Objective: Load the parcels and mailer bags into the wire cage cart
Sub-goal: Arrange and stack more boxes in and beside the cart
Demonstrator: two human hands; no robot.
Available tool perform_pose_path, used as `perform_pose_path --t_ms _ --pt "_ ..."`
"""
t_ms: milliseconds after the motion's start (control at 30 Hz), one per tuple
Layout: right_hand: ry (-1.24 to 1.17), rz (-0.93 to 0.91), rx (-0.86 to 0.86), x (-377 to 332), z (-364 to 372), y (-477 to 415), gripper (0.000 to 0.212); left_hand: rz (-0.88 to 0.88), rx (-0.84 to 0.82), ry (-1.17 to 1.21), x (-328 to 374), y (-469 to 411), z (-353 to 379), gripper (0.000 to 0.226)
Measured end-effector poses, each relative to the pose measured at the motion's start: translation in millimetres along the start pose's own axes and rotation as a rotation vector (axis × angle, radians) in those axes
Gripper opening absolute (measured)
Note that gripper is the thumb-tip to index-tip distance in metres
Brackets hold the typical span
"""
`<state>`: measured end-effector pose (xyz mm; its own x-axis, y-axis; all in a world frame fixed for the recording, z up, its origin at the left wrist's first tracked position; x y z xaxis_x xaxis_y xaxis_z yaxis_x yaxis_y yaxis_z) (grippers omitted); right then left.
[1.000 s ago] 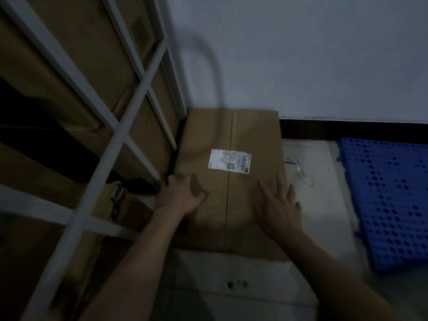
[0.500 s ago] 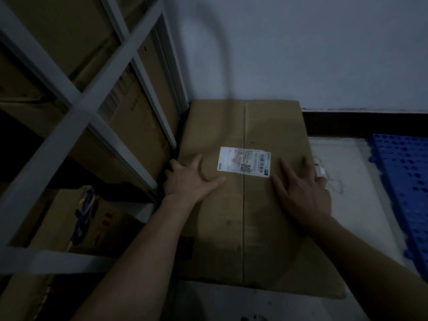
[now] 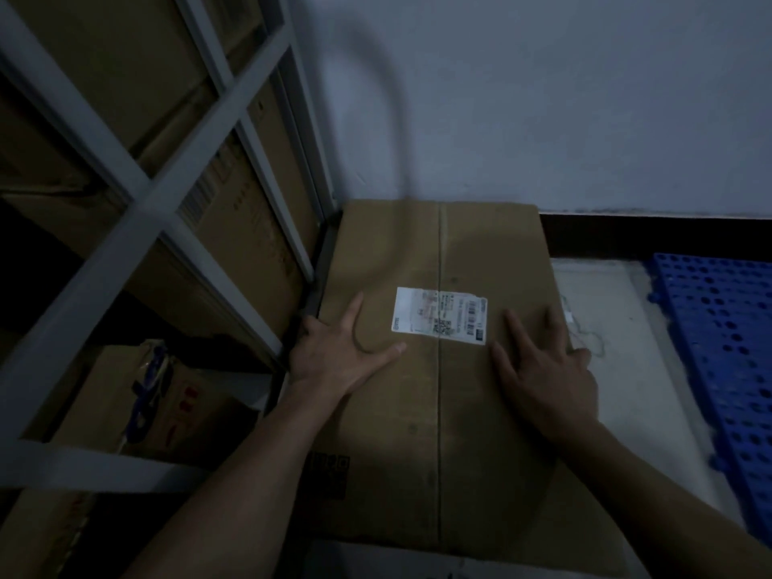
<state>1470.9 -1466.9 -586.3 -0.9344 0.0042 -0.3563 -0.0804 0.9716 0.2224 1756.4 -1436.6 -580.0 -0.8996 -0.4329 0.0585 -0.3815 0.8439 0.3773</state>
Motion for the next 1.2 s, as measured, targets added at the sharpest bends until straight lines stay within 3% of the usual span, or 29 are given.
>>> perform_pose_path --t_ms 167,333,667,867,1200 --pt "0.029 -0.007 -0.059 10.2 -4.8 34.2 0.085 -0.017 -0.063 0.021 0.7 33.1 3.1 0.114" --pt "-0.025 0.039 -0.012 7.6 -66.8 50.7 0.091 -0.034 0.017 -0.019 22.8 64.1 -56.7 0.114" --pt "0.016 0.125 0.197 -46.2 -384.7 136.9 0.101 0.001 0.142 -0.013 95.6 226.5 -330.8 0.111" --pt "-0.008 0.191 0.220 -84.4 -578.5 228.0 0.106 0.046 0.258 -0.038 131.0 354.7 -507.2 0.112" --pt "-0.137 0.240 0.207 -153.1 -755.8 343.5 0.108 0.022 0.262 -0.027 127.3 487.4 -687.1 0.110"
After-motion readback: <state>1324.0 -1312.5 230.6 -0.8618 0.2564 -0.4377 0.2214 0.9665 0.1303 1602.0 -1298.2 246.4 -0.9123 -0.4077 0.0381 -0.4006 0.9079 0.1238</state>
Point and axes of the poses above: each hand's wrist, its own y-axis away from the middle knuckle, its own z-axis out of the palm, x = y × z, the point moved 5 cm from there along -y, towards the middle knuckle, and after that the axes turned 9 degrees about -y, right-handed, at the moved point
